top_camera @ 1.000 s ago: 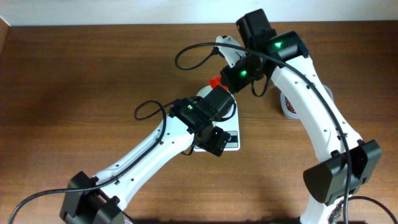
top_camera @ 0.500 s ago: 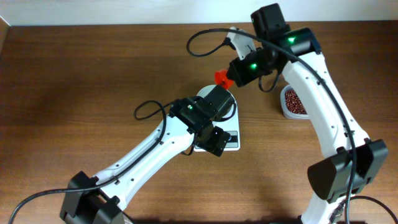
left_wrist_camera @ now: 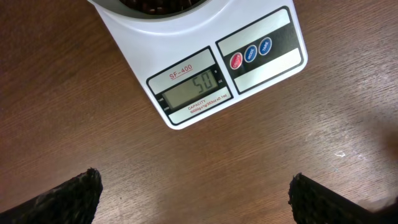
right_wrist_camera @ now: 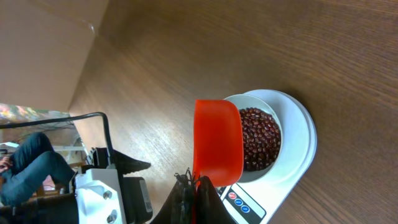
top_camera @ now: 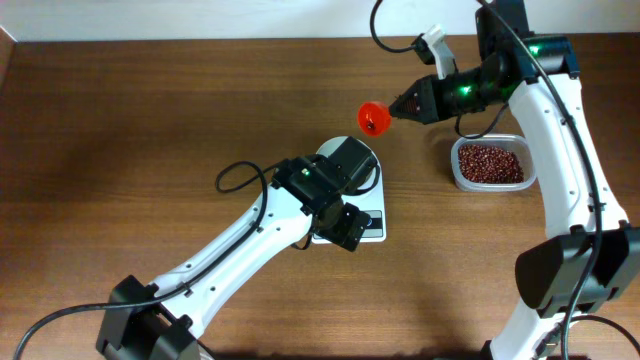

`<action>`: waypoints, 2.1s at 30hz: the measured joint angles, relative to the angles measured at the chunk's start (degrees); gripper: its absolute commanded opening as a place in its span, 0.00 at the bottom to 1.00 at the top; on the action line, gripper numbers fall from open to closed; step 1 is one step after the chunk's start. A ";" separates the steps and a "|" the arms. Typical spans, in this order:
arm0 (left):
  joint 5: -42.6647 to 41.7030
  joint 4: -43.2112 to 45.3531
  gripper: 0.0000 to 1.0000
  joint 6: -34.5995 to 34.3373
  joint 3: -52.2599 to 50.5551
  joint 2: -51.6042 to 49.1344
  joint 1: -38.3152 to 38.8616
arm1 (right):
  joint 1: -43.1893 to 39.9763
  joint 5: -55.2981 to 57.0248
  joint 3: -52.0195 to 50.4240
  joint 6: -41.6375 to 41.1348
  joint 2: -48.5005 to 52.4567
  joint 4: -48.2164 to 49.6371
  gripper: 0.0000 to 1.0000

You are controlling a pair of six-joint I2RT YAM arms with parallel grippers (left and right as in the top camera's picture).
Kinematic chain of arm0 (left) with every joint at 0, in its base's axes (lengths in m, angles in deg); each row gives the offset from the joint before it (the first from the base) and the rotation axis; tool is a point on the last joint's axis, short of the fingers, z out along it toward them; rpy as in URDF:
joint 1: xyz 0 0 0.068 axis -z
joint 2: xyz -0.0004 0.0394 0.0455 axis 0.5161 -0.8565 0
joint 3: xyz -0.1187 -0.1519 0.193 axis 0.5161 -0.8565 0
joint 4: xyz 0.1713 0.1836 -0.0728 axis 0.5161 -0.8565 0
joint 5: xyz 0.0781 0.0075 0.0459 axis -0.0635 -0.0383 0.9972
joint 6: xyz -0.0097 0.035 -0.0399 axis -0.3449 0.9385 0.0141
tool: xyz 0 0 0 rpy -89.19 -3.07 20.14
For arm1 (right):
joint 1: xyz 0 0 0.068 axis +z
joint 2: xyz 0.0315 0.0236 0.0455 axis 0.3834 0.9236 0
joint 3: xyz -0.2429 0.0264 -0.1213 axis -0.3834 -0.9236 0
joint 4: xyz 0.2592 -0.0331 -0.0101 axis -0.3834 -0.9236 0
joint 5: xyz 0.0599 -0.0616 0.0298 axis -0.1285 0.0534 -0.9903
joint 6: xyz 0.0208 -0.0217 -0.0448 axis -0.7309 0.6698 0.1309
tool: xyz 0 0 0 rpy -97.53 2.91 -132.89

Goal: Scoop item into bowl and weigh 50g on scale

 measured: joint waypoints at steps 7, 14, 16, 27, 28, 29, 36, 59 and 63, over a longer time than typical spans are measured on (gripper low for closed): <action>-0.02 0.02 0.99 -0.02 0.00 0.00 0.00 | -1.66 -0.52 0.00 -0.04 0.00 0.02 0.04; -0.02 0.02 0.99 -0.02 0.00 0.00 0.00 | -1.75 -0.52 0.00 0.02 2.36 0.02 0.04; 0.00 0.02 0.99 0.00 0.00 0.00 0.00 | -1.75 -0.52 0.00 -0.04 3.85 0.02 0.04; -0.02 0.02 0.99 -0.02 0.00 0.00 0.00 | -1.75 0.09 0.00 -0.02 5.88 -0.15 0.04; -0.02 0.02 0.99 0.00 0.00 0.00 0.00 | -1.75 0.09 0.00 -0.02 5.88 -0.42 0.04; -0.02 0.02 0.99 -0.02 0.00 0.00 0.00 | -1.75 0.11 0.00 -0.04 5.88 -0.63 0.04; 0.00 0.02 0.99 -0.02 0.00 0.00 0.00 | -1.75 0.09 0.00 -0.04 5.88 -0.85 0.04; 0.00 0.00 0.99 0.00 0.00 0.00 0.00 | -1.75 0.11 0.00 -0.04 5.88 -2.54 0.04; 0.00 0.00 0.99 0.00 0.00 0.00 0.00 | -1.75 0.11 0.00 -0.07 5.88 -3.74 0.04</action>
